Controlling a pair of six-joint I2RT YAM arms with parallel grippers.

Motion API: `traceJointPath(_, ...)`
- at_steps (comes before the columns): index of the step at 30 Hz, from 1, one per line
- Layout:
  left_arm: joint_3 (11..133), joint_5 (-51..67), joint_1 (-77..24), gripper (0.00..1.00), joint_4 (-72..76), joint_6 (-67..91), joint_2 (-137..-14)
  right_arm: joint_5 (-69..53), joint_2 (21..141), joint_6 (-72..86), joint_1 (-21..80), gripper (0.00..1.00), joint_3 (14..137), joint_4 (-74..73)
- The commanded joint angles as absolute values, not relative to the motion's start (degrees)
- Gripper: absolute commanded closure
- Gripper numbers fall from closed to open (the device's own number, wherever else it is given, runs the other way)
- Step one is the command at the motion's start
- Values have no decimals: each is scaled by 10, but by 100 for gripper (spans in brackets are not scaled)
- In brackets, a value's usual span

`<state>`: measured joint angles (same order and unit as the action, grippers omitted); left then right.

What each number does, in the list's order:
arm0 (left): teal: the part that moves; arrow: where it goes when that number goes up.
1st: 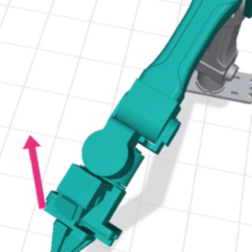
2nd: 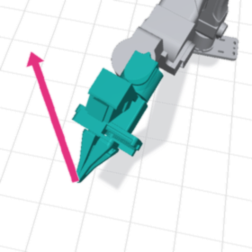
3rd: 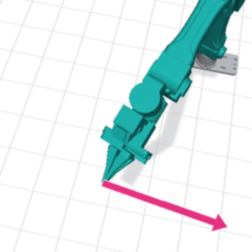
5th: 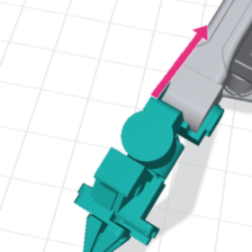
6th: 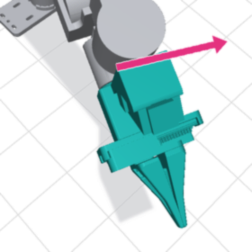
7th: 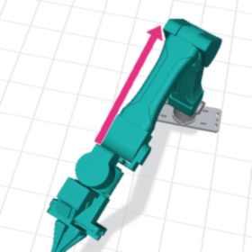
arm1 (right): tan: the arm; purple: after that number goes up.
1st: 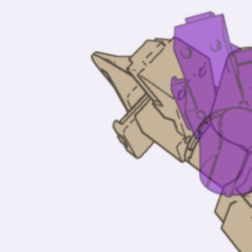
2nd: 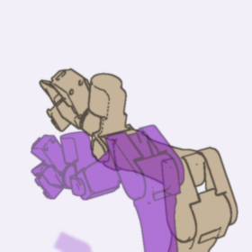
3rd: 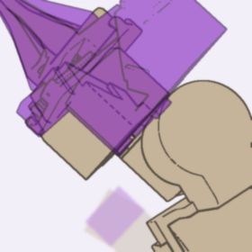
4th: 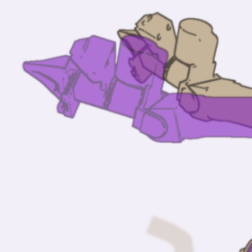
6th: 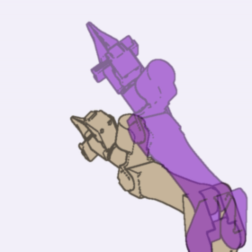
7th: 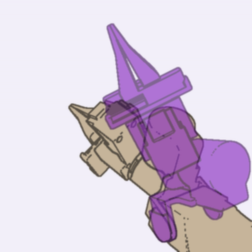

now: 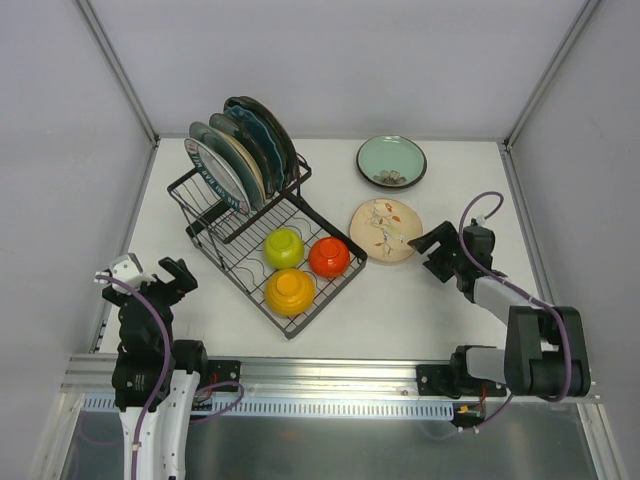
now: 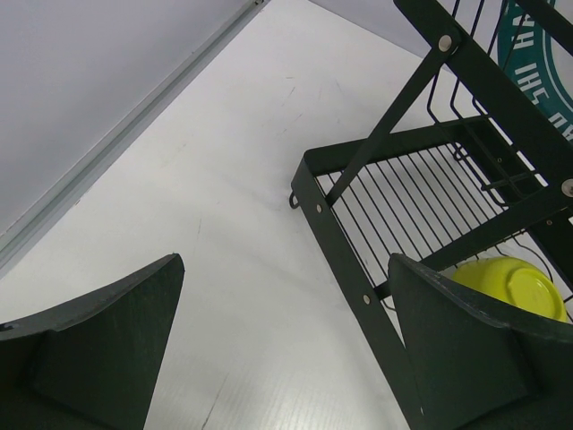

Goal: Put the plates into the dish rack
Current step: Grab a plate with the right arm

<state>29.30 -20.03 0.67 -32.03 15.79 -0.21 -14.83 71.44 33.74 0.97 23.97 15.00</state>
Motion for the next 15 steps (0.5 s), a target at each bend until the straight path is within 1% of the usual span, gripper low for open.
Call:
traceJointPath(1,294,-192,2,1,-304,149,76,-181,761,364,6,18,239,256)
traceJointPath(5,294,-191,2,2,-304,149,76,-195,828,382,5,28,243,306)
traceJointPath(6,294,-191,2,1,-304,149,75,-199,841,389,7,34,245,316)
traceJointPath(7,294,-191,2,2,-303,149,76,-204,868,395,7,37,248,336)
traceJointPath(8,294,-191,2,2,-303,149,76,-204,879,399,6,42,249,344)
traceJointPath(10,294,-191,1,2,-303,149,76,-207,913,409,7,48,251,368)
traceJointPath(11,293,-190,2,2,-303,149,75,-207,924,412,7,53,253,374)
traceJointPath(12,294,-190,2,2,-303,149,76,-217,935,420,6,55,251,403)
traceJointPath(15,294,-189,2,2,-303,149,76,-222,957,432,9,60,257,417)
